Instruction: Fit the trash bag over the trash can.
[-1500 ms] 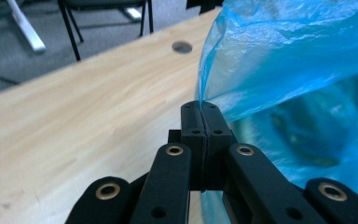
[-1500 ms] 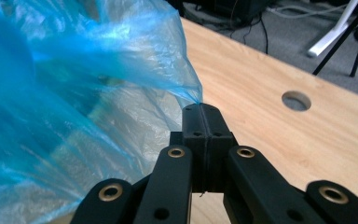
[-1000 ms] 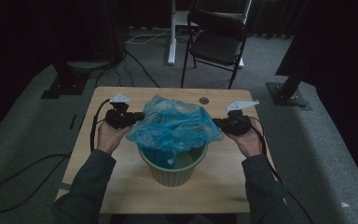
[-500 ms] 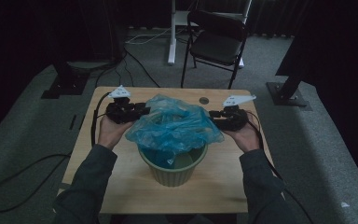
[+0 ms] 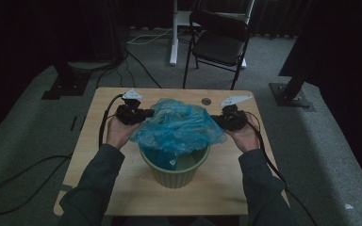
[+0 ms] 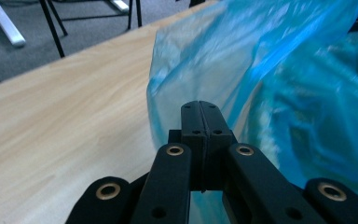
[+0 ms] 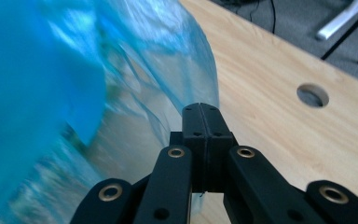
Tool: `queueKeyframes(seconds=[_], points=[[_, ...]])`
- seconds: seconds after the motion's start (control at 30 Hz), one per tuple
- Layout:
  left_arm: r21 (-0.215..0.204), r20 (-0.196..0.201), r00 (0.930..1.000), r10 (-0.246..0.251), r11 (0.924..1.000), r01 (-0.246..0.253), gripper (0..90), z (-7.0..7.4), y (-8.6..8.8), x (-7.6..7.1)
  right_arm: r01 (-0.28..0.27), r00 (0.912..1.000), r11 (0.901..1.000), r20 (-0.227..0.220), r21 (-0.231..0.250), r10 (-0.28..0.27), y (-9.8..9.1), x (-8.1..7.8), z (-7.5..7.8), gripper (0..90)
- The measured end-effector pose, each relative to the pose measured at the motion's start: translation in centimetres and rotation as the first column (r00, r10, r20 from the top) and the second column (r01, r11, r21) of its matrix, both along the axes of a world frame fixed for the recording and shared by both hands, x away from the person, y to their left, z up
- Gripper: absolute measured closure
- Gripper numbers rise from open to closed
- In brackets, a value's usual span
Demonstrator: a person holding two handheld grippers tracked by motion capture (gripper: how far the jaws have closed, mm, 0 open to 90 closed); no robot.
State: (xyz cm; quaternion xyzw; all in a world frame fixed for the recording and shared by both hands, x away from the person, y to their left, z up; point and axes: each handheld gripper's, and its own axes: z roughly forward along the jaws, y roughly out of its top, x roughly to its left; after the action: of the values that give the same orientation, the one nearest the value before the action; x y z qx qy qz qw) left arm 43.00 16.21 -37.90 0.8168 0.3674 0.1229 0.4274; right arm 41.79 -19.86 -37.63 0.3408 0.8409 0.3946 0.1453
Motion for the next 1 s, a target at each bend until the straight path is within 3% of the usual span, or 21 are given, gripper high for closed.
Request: queueKeyframes(seconds=[0.13, 0.27, 0.3, 0.43, 0.53, 0.63, 0.67, 0.87, 0.93, 1.0], points=[[0.021, -0.024, 0.9997, 0.004, 0.9998, -0.004, 89.7, -0.8, 0.1, 0.1, 0.021, 0.9991, 0.9998, -0.036, -0.008, -0.021, -0.4, 0.2, -0.8, 90.0], [0.022, -0.021, 0.9997, 0.007, 0.9997, -0.007, 89.7, -1.0, 0.1, 0.0, 0.016, 0.9991, 0.9999, -0.039, -0.006, -0.016, -0.6, 0.1, -1.1, 90.0], [0.011, -0.015, 0.9998, 0.012, 0.9999, -0.012, 89.7, -0.8, 0.2, -0.1, 0.016, 0.9993, 0.9999, -0.034, 0.001, -0.016, -0.7, 0.0, -1.0, 90.0], [-0.012, 0.026, 0.9994, 0.024, 0.9996, -0.024, 83.5, 0.1, 0.7, -0.5, -0.006, 1.0000, 0.9987, 0.001, 0.051, 0.006, -1.1, -0.5, -0.1, 75.5], [-0.052, 0.059, 0.9980, 0.021, 0.9985, -0.018, 78.1, 1.0, 1.1, -1.0, -0.036, 0.9989, 0.9955, 0.034, 0.088, 0.033, -1.2, -0.8, 0.5, 64.9], [-0.117, 0.085, 0.9963, -0.011, 0.9930, 0.021, 69.7, 1.7, 1.3, -1.4, -0.049, 0.9979, 0.9939, 0.048, 0.099, 0.045, -1.0, -0.9, 1.0, 59.5], [-0.117, 0.096, 0.9951, -0.023, 0.9926, 0.034, 67.6, 1.9, 1.1, -1.5, -0.057, 0.9973, 0.9933, 0.052, 0.101, 0.052, -0.9, -0.8, 1.1, 58.4], [0.003, 0.103, 0.9939, -0.040, 0.9992, 0.040, 61.3, 2.3, -0.9, -0.9, -0.088, 0.9941, 0.9909, 0.071, 0.102, 0.081, 0.3, -0.7, 1.5, 56.0], [0.032, 0.084, 0.9960, -0.032, 0.9991, 0.030, 65.7, 1.9, -1.3, -0.4, -0.089, 0.9944, 0.9915, 0.065, 0.095, 0.083, 0.7, -0.5, 1.5, 57.5], [0.051, 0.058, 0.9981, -0.024, 0.9985, 0.021, 73.8, 1.5, -1.5, 0.1, -0.094, 0.9944, 0.9922, 0.055, 0.081, 0.090, 0.9, -0.3, 1.4, 66.2]])
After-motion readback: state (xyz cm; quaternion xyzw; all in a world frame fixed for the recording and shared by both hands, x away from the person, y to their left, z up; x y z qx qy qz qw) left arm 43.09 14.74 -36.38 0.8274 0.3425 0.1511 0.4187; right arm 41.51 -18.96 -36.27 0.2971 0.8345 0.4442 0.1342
